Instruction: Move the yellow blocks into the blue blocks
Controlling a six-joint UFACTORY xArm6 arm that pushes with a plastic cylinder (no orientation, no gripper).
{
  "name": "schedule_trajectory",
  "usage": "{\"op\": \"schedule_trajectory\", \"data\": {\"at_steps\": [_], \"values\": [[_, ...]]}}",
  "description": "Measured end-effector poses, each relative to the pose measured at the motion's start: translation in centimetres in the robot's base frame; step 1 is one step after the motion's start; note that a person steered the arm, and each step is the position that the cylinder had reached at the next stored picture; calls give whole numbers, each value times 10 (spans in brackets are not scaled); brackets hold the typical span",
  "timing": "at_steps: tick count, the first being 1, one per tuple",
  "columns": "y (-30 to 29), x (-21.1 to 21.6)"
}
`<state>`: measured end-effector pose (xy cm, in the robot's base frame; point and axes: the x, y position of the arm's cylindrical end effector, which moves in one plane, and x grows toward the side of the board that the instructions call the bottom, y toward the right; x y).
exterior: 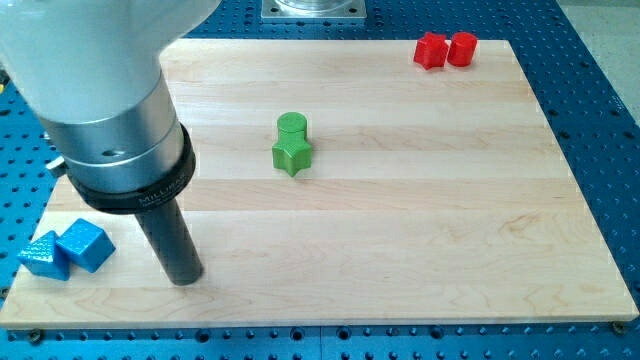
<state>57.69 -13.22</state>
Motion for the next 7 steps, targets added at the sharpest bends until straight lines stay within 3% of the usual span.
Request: {"op": "schedule_trajectory", "data": {"at_steps": [2, 3, 5, 6, 7], "values": [[-19, 0], [-31, -34], [-13, -37], [4, -97], [-19, -166]]}}
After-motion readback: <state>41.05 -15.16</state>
